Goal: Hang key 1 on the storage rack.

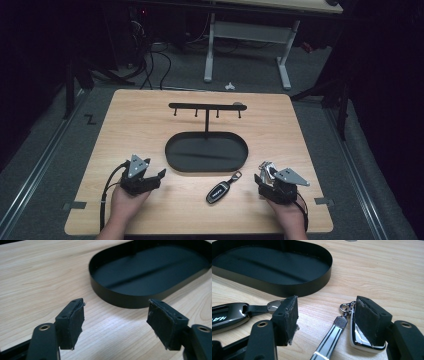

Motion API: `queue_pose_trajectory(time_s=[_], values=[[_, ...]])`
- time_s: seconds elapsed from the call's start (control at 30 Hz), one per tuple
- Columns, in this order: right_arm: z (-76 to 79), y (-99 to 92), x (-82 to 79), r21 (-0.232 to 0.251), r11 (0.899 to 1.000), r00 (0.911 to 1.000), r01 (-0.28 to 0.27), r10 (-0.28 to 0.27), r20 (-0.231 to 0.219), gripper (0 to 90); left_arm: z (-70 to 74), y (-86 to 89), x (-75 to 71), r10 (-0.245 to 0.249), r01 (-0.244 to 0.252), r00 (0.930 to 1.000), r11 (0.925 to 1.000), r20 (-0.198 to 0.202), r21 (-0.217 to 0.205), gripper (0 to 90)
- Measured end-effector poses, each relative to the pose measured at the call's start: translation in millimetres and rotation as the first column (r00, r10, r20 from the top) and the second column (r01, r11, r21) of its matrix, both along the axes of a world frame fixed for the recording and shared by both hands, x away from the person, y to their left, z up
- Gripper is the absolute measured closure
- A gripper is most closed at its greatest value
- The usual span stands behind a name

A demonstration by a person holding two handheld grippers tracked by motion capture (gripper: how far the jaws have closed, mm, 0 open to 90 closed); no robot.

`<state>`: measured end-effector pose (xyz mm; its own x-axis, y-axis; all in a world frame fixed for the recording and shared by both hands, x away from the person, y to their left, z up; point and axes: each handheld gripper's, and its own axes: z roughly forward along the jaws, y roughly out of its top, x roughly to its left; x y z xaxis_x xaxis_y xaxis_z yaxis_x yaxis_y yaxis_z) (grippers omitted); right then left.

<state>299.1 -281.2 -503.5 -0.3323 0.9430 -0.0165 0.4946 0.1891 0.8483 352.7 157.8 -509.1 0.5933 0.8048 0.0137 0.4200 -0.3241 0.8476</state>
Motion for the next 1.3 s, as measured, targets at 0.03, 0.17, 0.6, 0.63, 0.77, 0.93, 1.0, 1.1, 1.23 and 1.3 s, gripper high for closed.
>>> queue_pose_trajectory(time_s=[0.03, 0.17, 0.6, 0.63, 0.77, 0.93, 1.0, 1.1, 1.23, 1.3], values=[[0.0, 0.0, 0.0, 0.000, 1.000, 1.0000, 0.000, 0.000, 0.000, 36.3, 0.0, 0.0, 0.0, 0.000, 0.000, 1.0000, 1.0000, 0.000, 0.000, 28.4], [-0.4, 0.9, -2.8, 0.004, 1.000, 0.9998, -0.020, 0.020, -0.007, 37.1, 2.0, -5.3, 0.1, -0.009, 0.009, 1.0000, 0.9999, 0.004, -0.009, 26.5], [2.0, 34.7, -2.2, 0.029, 0.999, 0.9987, -0.026, 0.027, -0.044, 20.1, 1.9, -3.7, -0.2, -0.008, 0.008, 0.9999, 0.9999, 0.008, 0.010, 25.3], [-1.2, 50.7, 1.6, 0.017, 0.999, 0.9963, -0.052, 0.053, -0.067, 18.9, 2.4, -0.4, -1.4, 0.000, 0.000, 1.0000, 1.0000, 0.009, 0.007, 25.3], [-6.7, 74.9, 4.8, -0.005, 0.993, 0.9887, -0.114, 0.113, -0.098, 18.8, 4.5, 5.0, -3.5, 0.009, -0.009, 0.9999, 1.0000, 0.013, -0.003, 25.5], [-15.1, 98.2, 6.9, -0.070, 0.981, 0.9774, -0.179, 0.170, -0.126, 19.3, 1.5, 11.0, -6.3, 0.017, -0.017, 0.9999, 0.9999, 0.002, 0.000, 25.5], [-17.2, 100.5, 7.5, -0.096, 0.977, 0.9744, -0.192, 0.178, -0.137, 20.5, 2.0, 13.8, -8.1, 0.020, -0.020, 0.9998, 0.9997, 0.007, 0.015, 25.5], [-18.9, 99.3, 8.4, -0.114, 0.974, 0.9732, -0.196, 0.179, -0.144, 20.7, 4.4, 19.1, -8.9, 0.039, -0.039, 0.9992, 0.9992, 0.012, -0.006, 25.6], [-19.5, 94.6, 7.4, -0.113, 0.974, 0.9730, -0.195, 0.177, -0.148, 20.8, 6.2, 18.8, -7.5, 0.043, -0.043, 0.9989, 0.9988, 0.016, -0.025, 26.2], [-19.7, 89.2, 5.2, -0.110, 0.976, 0.9732, -0.185, 0.167, -0.158, 21.1, 6.4, 14.4, -4.9, 0.030, -0.030, 0.9995, 0.9988, 0.007, -0.039, 26.3]])
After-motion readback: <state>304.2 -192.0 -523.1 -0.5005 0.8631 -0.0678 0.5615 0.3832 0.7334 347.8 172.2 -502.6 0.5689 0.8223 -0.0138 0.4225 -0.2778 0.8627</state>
